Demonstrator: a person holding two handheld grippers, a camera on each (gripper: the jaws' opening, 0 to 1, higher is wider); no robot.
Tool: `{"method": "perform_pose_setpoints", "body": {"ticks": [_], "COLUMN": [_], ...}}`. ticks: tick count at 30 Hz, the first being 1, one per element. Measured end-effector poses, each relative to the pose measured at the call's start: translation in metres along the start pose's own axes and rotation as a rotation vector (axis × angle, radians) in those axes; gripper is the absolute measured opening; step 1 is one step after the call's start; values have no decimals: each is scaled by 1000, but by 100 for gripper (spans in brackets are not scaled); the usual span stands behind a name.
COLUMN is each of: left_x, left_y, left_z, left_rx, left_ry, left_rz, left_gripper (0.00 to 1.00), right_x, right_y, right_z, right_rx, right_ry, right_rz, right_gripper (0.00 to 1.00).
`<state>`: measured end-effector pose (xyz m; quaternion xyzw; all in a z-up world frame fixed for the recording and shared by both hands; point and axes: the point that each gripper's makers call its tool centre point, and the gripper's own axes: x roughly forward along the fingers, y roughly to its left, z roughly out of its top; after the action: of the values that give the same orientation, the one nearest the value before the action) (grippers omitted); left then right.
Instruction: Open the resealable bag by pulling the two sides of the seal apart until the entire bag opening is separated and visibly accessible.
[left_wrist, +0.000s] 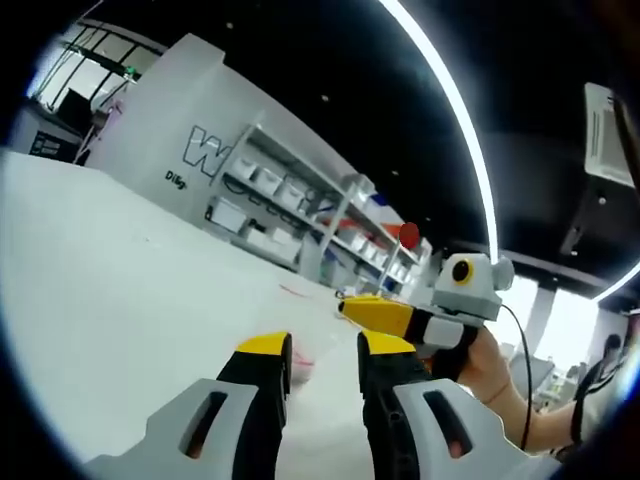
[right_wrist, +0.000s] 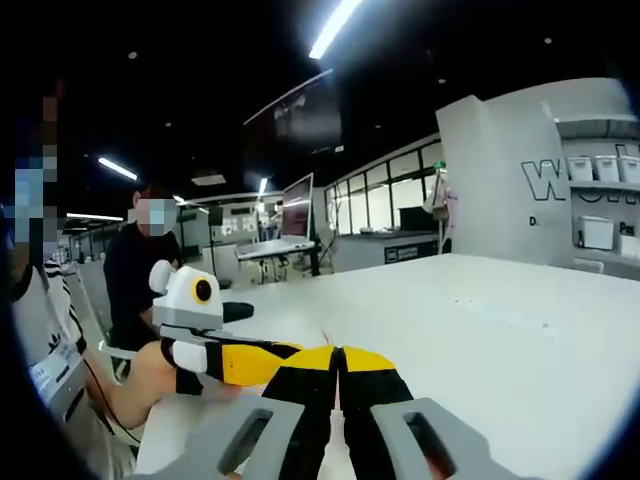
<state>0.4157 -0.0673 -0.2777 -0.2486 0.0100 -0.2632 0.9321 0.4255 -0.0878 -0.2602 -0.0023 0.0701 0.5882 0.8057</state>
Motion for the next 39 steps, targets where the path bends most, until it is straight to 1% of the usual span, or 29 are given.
{"method": "perform_pose_setpoints", "body": {"ticks": [4, 8, 20, 26, 28, 32, 34, 36, 39], "left_x": [1, 2, 3, 4, 3, 3, 3, 3, 3], "left_y": [1, -1, 0, 1, 1, 3, 3, 3, 3], "left_z": [1, 3, 6, 6, 7, 7, 7, 7, 7], "left_rx": [0, -32, -79, -88, -104, -101, -122, -145, -146], "left_ry": [-2, -12, -25, -27, -32, -34, -35, -38, -37], "left_rz": [4, -7, -20, -22, -29, -22, -29, -38, -39], "left_gripper": [27, 27, 26, 24, 24, 23, 23, 23, 22], "right_x": [0, 0, 0, 1, 1, 1, 1, 1, 2], "right_y": [0, -1, 1, 3, 5, 8, 9, 9, 10], "right_z": [0, 1, 2, 1, 1, 0, 0, -1, -2], "right_rx": [5, 9, 24, 26, 31, 40, 43, 52, 86], "right_ry": [-2, -3, -7, -3, -1, 4, 4, 4, 5], "right_rz": [2, 4, 18, 26, 32, 45, 50, 56, 77], "right_gripper": [0, 0, 0, 0, 0, 0, 0, 0, 0]}}
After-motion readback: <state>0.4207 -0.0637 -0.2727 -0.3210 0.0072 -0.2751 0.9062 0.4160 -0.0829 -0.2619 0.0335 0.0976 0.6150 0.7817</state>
